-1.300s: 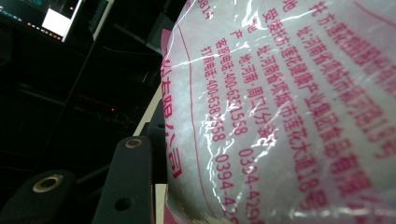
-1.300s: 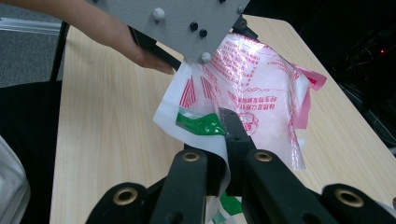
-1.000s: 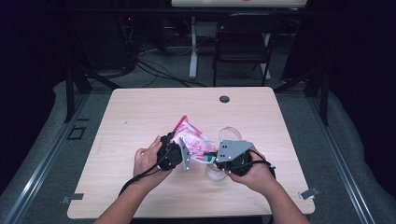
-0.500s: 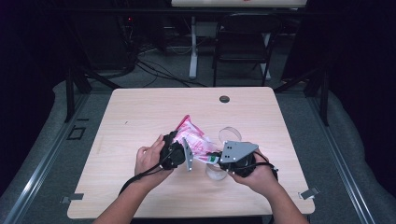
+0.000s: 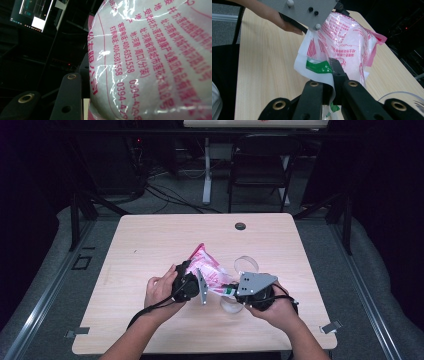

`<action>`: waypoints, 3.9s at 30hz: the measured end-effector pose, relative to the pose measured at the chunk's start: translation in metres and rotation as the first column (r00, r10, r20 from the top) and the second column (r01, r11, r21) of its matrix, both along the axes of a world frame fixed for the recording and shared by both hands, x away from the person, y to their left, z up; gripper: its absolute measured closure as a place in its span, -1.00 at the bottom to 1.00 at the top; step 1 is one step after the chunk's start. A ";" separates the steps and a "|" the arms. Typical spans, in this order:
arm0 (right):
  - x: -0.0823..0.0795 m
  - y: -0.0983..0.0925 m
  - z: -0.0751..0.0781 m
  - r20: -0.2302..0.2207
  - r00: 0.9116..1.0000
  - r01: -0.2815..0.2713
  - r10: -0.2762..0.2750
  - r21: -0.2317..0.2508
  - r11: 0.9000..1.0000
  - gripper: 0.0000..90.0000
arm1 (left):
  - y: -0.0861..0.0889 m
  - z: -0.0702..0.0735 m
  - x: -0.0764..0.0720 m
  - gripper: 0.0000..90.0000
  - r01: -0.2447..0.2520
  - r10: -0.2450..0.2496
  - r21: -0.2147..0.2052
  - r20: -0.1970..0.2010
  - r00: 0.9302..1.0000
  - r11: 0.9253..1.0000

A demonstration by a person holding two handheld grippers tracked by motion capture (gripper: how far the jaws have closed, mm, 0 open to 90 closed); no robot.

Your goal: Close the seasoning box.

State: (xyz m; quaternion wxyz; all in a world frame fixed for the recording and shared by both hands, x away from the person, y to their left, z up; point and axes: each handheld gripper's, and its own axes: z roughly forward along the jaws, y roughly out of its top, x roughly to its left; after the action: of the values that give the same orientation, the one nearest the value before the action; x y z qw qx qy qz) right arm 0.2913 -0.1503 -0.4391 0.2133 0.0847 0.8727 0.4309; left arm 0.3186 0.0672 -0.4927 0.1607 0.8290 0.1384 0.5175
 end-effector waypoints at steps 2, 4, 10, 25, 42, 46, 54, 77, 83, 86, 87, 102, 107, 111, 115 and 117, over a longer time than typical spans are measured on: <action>0.000 0.000 0.000 -0.004 1.000 -0.001 0.001 0.002 1.000 0.98 | 0.000 0.000 0.000 0.30 -0.001 0.001 0.000 0.000 1.000 1.000; 0.000 0.000 -0.001 -0.005 1.000 -0.001 0.001 0.002 1.000 0.98 | 0.000 0.000 0.000 0.30 0.000 0.000 -0.001 0.000 1.000 1.000; 0.001 0.000 -0.001 -0.011 1.000 -0.001 0.001 0.006 1.000 0.97 | 0.000 0.000 0.000 0.30 0.000 0.000 0.005 0.004 1.000 1.000; 0.001 -0.002 -0.001 -0.011 1.000 0.002 -0.002 0.013 1.000 0.98 | -0.001 0.003 0.000 0.30 0.003 -0.003 0.025 0.023 1.000 1.000; 0.000 -0.002 -0.002 -0.017 1.000 -0.002 0.002 0.015 1.000 0.98 | -0.001 0.005 -0.002 0.30 0.006 -0.007 0.042 0.044 0.999 0.999; 0.000 -0.003 -0.003 -0.017 1.000 -0.001 0.001 0.015 1.000 0.98 | -0.002 0.005 -0.002 0.30 0.010 -0.012 0.049 0.052 0.999 0.999; -0.001 -0.005 -0.003 -0.014 1.000 0.001 -0.001 0.018 1.000 0.98 | -0.004 0.007 -0.003 0.31 0.017 -0.023 0.070 0.079 0.997 0.997; -0.001 -0.009 -0.005 -0.027 1.000 0.005 -0.005 0.024 1.000 0.98 | -0.007 0.010 -0.004 0.31 0.020 -0.030 0.095 0.108 0.994 0.995; -0.001 -0.010 -0.004 -0.021 1.000 0.010 -0.010 0.021 1.000 0.98 | -0.008 0.011 -0.004 0.31 0.022 -0.032 0.095 0.111 0.993 0.995; -0.001 -0.011 -0.004 -0.020 1.000 0.013 -0.012 0.026 1.000 0.98 | -0.008 0.011 -0.004 0.31 0.021 -0.032 0.098 0.114 0.993 0.995; -0.001 -0.011 -0.004 -0.021 1.000 0.013 -0.013 0.028 1.000 0.98 | -0.009 0.011 -0.004 0.31 0.018 -0.030 0.100 0.115 0.993 0.995; 0.000 -0.014 -0.003 -0.020 1.000 0.021 -0.020 0.029 0.999 0.98 | -0.012 0.012 -0.003 0.31 0.023 -0.035 0.100 0.117 0.992 0.995; 0.000 -0.015 -0.003 -0.017 1.000 0.026 -0.025 0.025 0.999 0.98 | -0.013 0.013 -0.003 0.31 0.023 -0.036 0.100 0.129 0.991 0.995; 0.000 -0.016 -0.003 -0.018 0.999 0.028 -0.027 0.029 0.999 0.98 | -0.014 0.013 -0.003 0.32 0.024 -0.037 0.105 0.128 0.991 0.994; 0.000 -0.017 -0.003 -0.020 0.999 0.027 -0.026 0.031 0.999 0.98 | -0.015 0.013 -0.003 0.32 0.027 -0.041 0.109 0.132 0.990 0.994; 0.001 -0.018 -0.003 -0.019 0.999 0.029 -0.028 0.031 0.999 0.98 | -0.015 0.013 -0.003 0.32 0.030 -0.044 0.109 0.135 0.990 0.994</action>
State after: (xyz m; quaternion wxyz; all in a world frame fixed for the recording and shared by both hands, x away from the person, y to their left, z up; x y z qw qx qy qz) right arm 0.2920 -0.1681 -0.4423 0.2098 0.1046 0.8664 0.4408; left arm 0.3155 0.0521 -0.4797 0.1350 0.8014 0.0839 0.5766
